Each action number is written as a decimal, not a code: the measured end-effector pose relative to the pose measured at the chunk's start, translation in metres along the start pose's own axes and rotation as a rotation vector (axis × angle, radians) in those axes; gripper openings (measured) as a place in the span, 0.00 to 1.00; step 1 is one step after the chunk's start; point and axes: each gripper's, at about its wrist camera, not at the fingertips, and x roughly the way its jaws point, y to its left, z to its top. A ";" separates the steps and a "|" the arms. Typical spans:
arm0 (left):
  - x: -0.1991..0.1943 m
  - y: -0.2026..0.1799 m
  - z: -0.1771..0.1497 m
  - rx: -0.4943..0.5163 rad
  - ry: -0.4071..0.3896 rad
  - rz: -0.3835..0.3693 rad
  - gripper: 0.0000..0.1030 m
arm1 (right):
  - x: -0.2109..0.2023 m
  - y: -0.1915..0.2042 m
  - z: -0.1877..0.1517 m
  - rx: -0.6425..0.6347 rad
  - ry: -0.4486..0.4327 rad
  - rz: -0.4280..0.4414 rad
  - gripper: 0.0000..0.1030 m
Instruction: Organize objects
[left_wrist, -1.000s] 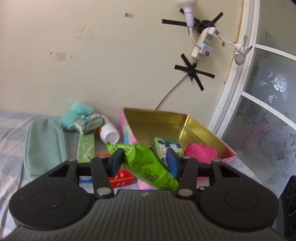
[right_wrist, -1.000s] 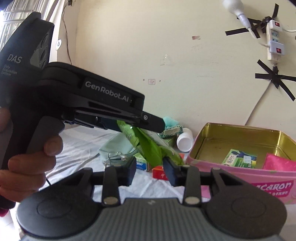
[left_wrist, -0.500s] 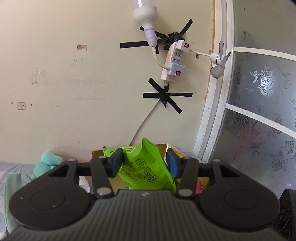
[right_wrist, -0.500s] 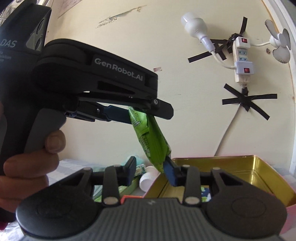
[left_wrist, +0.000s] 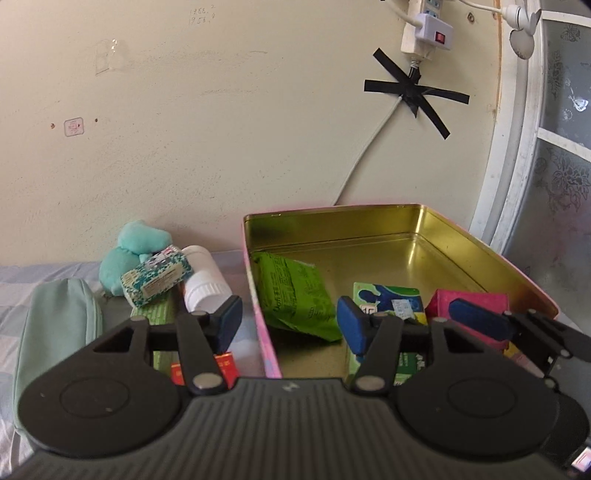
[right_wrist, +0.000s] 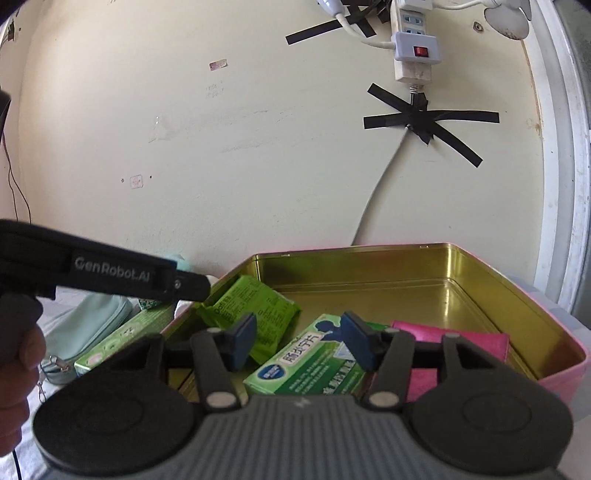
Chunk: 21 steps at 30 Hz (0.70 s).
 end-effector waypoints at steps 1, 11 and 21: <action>-0.002 0.001 -0.002 0.003 0.004 0.010 0.57 | -0.001 0.001 -0.001 -0.002 -0.004 -0.004 0.51; -0.010 0.003 -0.024 -0.020 0.089 0.057 0.58 | -0.016 -0.005 -0.003 0.084 -0.033 -0.002 0.52; -0.045 0.008 -0.043 -0.001 0.057 0.095 0.63 | -0.064 0.006 -0.016 0.142 -0.095 -0.002 0.54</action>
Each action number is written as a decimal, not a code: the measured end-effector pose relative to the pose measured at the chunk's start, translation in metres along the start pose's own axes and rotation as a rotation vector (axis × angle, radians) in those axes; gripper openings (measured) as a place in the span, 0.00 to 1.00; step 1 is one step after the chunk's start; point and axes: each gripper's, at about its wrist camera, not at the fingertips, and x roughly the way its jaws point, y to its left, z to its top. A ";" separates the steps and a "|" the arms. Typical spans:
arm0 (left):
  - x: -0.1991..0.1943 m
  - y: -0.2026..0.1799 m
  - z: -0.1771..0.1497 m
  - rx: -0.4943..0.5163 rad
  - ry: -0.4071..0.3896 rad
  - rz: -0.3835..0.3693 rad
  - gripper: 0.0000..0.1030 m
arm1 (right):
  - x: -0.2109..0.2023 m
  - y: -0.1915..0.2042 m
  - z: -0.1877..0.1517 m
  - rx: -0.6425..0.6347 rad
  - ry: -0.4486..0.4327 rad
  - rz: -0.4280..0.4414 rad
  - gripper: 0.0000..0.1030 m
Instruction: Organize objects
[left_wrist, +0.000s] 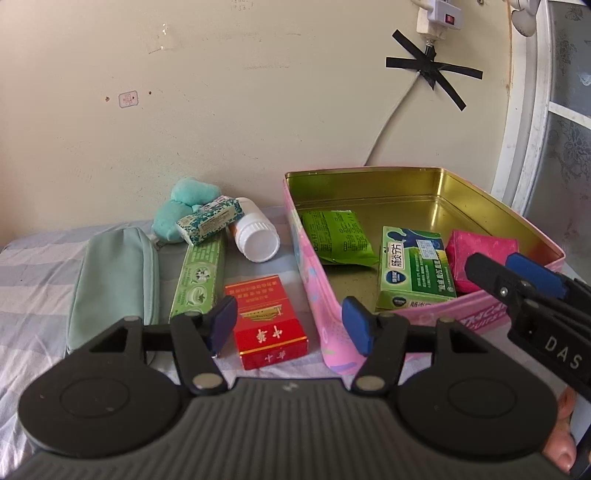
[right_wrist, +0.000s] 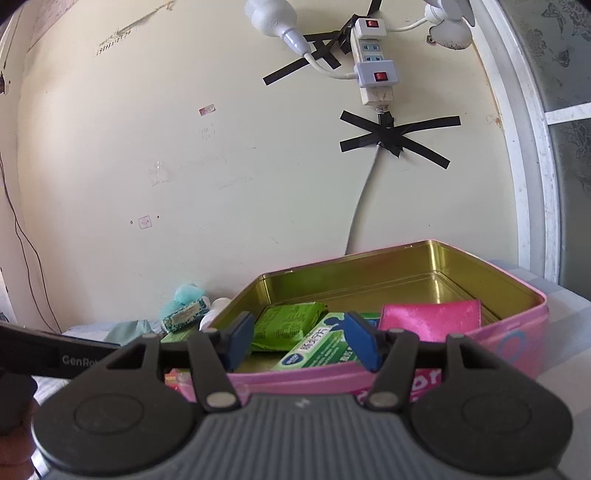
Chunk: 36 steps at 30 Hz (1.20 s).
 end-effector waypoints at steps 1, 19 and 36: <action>-0.002 0.000 -0.002 0.001 0.000 0.001 0.63 | -0.004 0.001 -0.001 0.003 -0.003 -0.001 0.54; -0.008 0.037 -0.037 -0.036 0.038 0.070 0.67 | -0.017 0.047 -0.033 -0.089 0.098 0.069 0.56; -0.004 0.151 -0.076 -0.262 0.046 0.242 0.67 | 0.014 0.130 -0.054 -0.321 0.221 0.208 0.56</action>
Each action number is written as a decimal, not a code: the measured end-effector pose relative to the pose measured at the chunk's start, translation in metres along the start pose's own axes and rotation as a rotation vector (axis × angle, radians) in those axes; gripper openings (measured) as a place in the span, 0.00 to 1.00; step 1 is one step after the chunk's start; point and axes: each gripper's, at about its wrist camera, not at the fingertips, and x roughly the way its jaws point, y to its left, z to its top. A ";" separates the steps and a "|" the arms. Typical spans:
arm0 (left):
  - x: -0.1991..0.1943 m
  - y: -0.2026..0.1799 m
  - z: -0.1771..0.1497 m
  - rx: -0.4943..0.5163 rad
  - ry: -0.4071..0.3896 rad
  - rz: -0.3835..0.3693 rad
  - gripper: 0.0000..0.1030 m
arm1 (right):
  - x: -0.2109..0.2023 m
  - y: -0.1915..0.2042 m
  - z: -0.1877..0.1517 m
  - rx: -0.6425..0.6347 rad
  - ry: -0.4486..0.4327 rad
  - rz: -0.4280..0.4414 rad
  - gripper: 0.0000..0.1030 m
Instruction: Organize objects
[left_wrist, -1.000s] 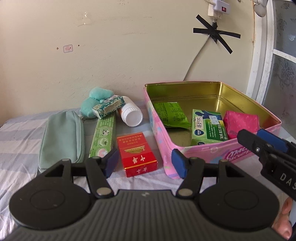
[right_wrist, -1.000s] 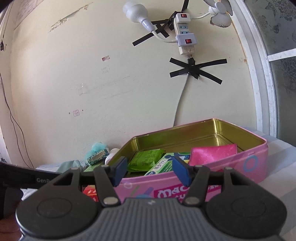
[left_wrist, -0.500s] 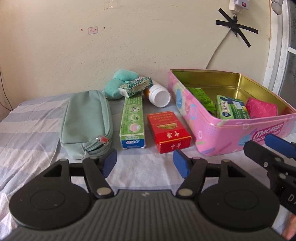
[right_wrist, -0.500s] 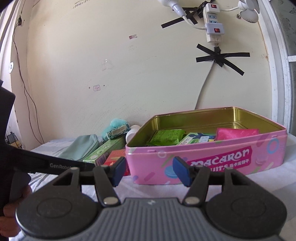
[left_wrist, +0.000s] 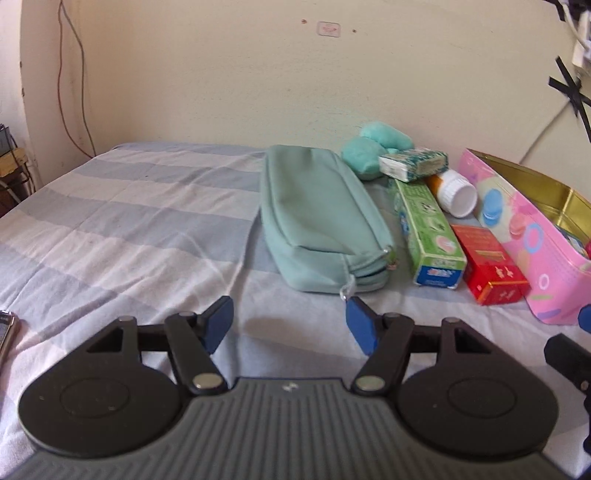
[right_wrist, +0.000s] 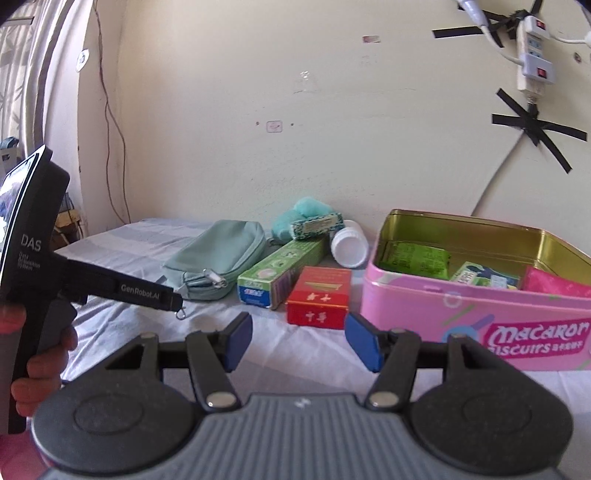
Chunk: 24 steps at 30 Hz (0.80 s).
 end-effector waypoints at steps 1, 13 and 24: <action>0.000 0.007 0.000 -0.018 -0.010 0.002 0.67 | 0.006 0.004 0.003 -0.008 0.012 0.009 0.56; 0.008 0.033 -0.002 -0.135 -0.049 -0.047 0.71 | 0.109 0.040 0.048 -0.043 0.126 -0.042 0.54; 0.007 0.039 -0.004 -0.138 -0.050 -0.084 0.71 | 0.063 0.021 0.012 -0.036 0.226 -0.003 0.42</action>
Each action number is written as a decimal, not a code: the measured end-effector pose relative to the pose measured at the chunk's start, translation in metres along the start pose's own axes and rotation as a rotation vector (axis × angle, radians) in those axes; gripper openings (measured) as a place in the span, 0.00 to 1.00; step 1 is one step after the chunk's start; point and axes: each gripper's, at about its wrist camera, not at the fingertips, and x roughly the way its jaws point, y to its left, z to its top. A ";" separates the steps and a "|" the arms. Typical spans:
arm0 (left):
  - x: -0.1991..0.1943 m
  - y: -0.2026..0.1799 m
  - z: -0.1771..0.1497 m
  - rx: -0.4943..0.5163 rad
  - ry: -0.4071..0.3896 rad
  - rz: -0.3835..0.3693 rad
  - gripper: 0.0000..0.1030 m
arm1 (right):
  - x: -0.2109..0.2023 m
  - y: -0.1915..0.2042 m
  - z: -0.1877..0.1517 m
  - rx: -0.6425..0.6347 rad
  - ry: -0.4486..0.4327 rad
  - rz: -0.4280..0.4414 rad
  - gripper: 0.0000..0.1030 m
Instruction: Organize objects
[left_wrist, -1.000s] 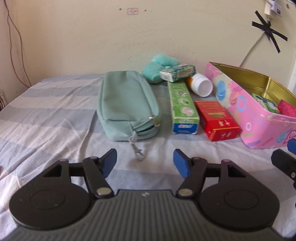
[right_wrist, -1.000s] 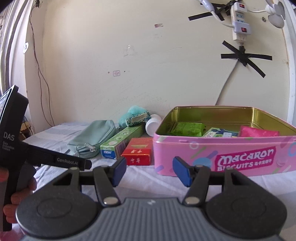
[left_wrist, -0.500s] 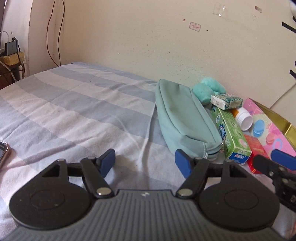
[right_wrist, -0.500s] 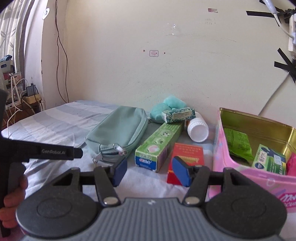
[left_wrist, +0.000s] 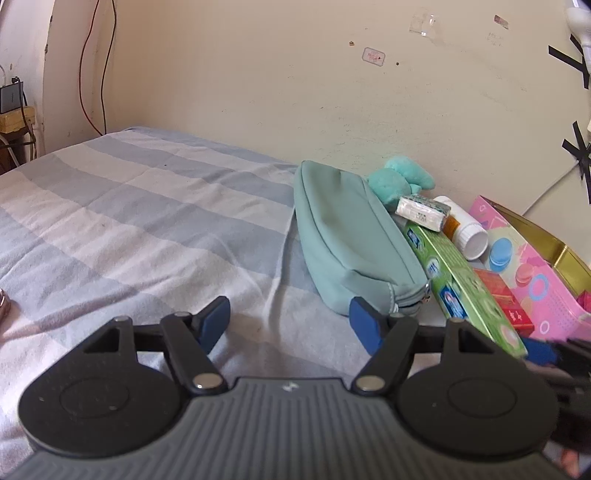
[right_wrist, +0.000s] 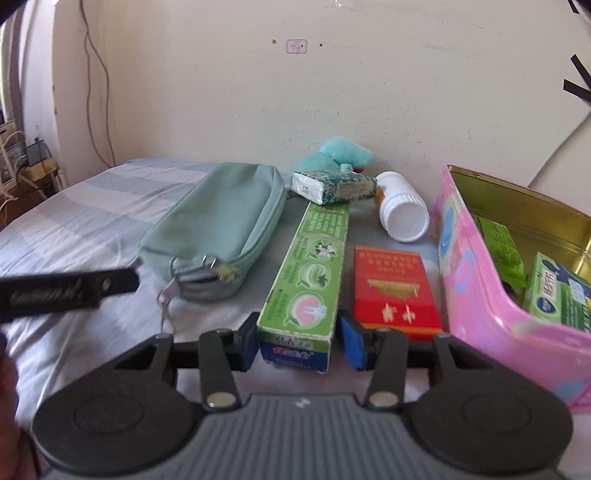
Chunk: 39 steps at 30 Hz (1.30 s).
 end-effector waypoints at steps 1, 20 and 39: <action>-0.001 -0.001 0.000 0.006 0.000 -0.002 0.71 | -0.014 -0.004 -0.012 -0.013 0.001 0.016 0.42; -0.022 -0.073 -0.021 -0.030 0.325 -0.362 0.84 | -0.084 -0.085 -0.089 0.423 0.008 0.430 0.42; -0.049 -0.166 0.041 0.144 0.118 -0.485 0.48 | -0.119 -0.106 -0.058 0.279 -0.274 0.284 0.41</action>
